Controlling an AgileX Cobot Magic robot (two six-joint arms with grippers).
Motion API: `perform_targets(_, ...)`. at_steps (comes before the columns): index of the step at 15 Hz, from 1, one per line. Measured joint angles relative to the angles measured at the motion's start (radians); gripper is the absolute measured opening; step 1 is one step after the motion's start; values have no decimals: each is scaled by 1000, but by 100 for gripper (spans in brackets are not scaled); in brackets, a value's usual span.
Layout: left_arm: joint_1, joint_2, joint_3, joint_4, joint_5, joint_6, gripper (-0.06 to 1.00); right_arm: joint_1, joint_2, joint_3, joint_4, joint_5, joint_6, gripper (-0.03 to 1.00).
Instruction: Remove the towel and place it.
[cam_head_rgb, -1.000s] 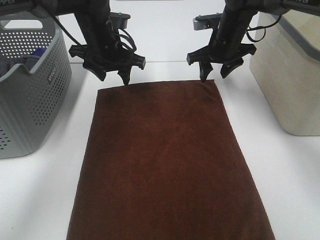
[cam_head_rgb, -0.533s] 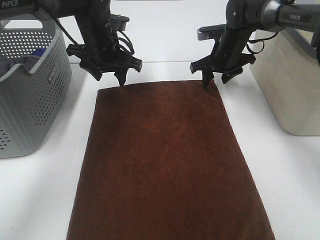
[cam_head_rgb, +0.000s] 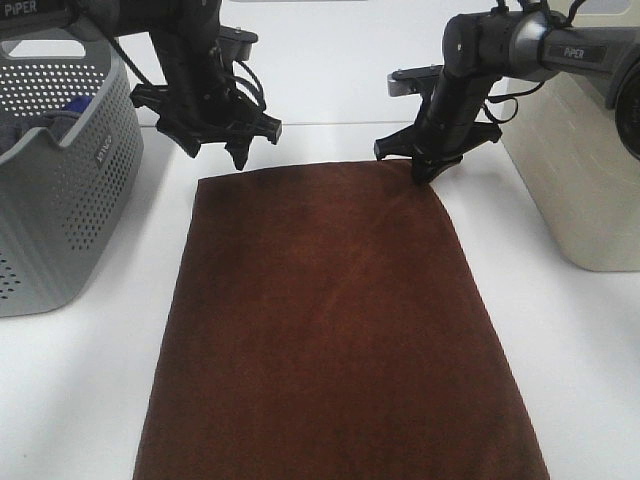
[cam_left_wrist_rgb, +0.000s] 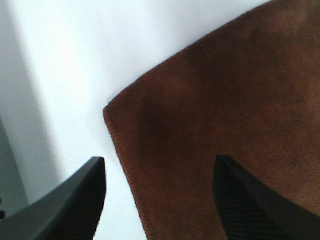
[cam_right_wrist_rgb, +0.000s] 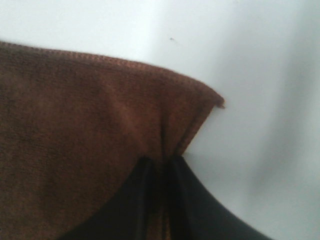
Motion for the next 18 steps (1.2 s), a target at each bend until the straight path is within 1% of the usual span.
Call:
perform_targets(1,0,0,0,22,-10,0,60,0,0,0,-5,0,0,3)
perform_targets(2,3,5,0,44,-22,-9,60,0,0,0,-10,1,0,0)
perform_targets(4,20,27,-2,57,-31,-38,60,0,-4,0,-45,15,0,0)
perform_targets(5,46,56,-6,42,-45,-47,60,0,-6,0,-59,22,0,0)
perform_targets(7,68,97,-33,13,-53,-54,60,0,-5,0,-71,25,0,0)
perform_targets(12,72,174,-109,-65,-98,-56,60,0,-7,0,-75,26,0,0)
perform_targets(14,72,199,-125,-99,-97,-56,57,0,-7,0,-76,27,0,0)
perform_targets(16,72,207,-125,-103,-96,-56,50,0,-7,0,-76,27,0,0)
perform_targets(18,72,207,-127,-91,-96,-56,33,0,-7,0,-77,27,0,0)
